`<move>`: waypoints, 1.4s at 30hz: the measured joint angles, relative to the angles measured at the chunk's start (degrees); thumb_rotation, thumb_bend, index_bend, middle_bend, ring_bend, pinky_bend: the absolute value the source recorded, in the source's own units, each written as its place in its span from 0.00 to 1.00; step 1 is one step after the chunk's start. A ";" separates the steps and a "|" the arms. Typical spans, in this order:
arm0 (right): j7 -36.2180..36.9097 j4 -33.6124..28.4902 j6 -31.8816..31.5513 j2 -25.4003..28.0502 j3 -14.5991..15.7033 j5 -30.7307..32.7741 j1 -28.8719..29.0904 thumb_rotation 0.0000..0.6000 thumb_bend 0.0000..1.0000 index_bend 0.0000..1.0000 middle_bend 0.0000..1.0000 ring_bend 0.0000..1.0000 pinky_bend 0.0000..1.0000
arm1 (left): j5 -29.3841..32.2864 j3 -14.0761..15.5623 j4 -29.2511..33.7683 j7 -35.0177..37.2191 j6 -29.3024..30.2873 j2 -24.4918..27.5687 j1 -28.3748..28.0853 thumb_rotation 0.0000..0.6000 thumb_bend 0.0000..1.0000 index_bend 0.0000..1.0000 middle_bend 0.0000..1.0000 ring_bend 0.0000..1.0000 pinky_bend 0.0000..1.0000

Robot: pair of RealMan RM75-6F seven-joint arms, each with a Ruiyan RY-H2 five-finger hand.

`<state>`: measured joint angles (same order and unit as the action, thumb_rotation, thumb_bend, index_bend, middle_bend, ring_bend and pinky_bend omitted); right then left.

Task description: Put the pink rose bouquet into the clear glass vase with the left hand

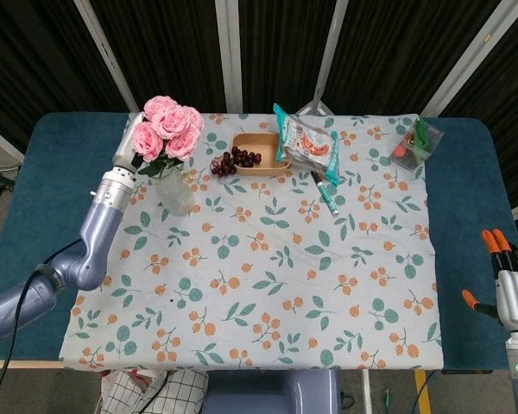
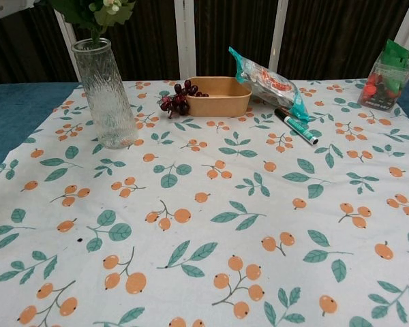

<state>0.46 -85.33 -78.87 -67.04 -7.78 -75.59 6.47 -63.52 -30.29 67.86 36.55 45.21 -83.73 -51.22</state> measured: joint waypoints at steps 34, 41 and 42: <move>4.85 -3.31 -0.73 2.46 1.37 -4.93 -0.15 1.00 0.24 0.00 0.02 0.06 0.15 | 15.22 16.73 37.63 -48.82 14.20 34.19 8.49 1.00 0.17 0.31 0.17 0.00 0.16; 4.77 -3.20 -0.45 1.96 1.61 -5.67 0.36 1.00 0.24 0.00 0.02 0.06 0.15 | 22.26 19.58 41.75 -59.10 21.45 33.83 10.37 1.00 0.17 0.30 0.17 0.00 0.16; 4.70 -3.21 -0.36 1.95 1.62 -5.60 0.41 1.00 0.24 0.00 0.02 0.06 0.15 | 21.65 19.95 42.40 -59.13 21.95 33.83 10.85 1.00 0.17 0.30 0.17 0.00 0.16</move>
<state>5.16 -88.53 -79.23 -65.09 -6.16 -81.19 6.89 -41.88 -10.34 110.26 -22.58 67.16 -49.89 -40.37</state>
